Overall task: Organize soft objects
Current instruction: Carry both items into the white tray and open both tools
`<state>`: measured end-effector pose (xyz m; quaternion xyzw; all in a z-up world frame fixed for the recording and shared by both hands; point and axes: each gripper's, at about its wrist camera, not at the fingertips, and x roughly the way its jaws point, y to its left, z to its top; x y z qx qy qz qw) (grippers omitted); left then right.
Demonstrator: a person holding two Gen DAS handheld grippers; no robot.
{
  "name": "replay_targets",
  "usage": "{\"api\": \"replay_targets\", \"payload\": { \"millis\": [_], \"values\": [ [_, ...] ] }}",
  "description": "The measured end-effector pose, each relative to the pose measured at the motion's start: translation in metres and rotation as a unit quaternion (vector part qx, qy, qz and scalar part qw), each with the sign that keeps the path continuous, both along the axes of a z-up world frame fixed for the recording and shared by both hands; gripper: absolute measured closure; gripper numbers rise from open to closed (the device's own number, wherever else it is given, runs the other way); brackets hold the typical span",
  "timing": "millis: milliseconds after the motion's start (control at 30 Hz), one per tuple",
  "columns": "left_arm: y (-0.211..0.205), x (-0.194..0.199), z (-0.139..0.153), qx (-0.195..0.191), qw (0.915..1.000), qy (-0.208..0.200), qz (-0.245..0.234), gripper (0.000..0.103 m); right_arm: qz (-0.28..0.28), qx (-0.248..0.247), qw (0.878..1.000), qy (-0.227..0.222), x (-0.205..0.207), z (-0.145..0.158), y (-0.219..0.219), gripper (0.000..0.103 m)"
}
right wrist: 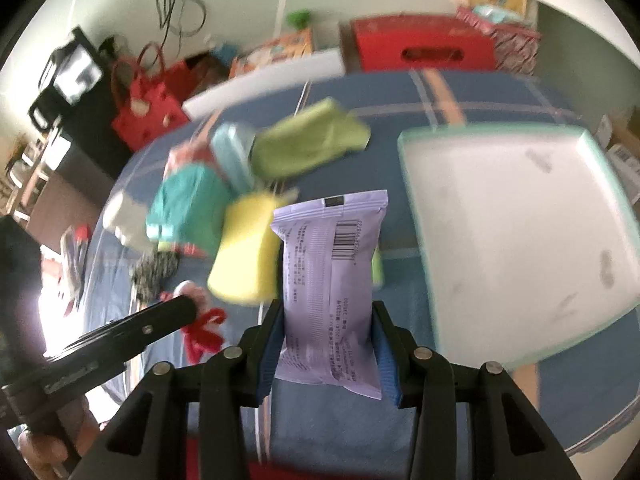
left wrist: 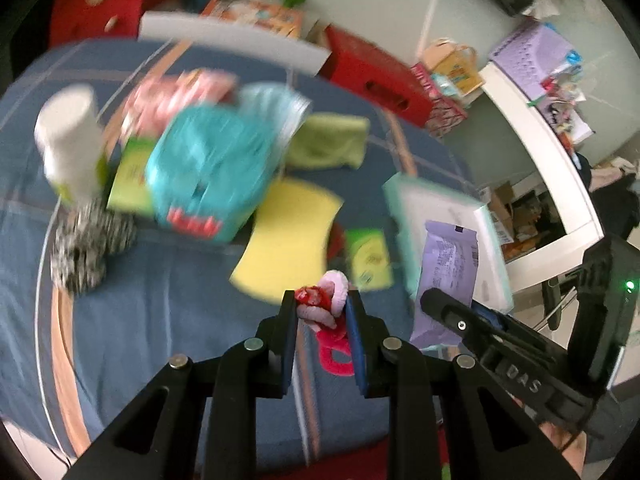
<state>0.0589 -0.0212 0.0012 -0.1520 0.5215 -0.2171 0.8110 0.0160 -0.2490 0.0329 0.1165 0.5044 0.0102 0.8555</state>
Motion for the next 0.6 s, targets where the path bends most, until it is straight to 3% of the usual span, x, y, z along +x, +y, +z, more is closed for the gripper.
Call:
{"api": "replay_targets", "payload": {
  "millis": [233,600],
  "values": [
    [-0.036,0.027,0.028,0.023,0.9981,-0.050,-0.030,0.079,-0.063,-0.025,0.997,-0.023,0.020,0.016,-0.035,0.058],
    [-0.124,0.053,0.024,0.046,0.9899,-0.088,-0.101,0.079,-0.158,-0.058,0.985,-0.032,0.037,0.012,-0.096,0.058]
  ]
}}
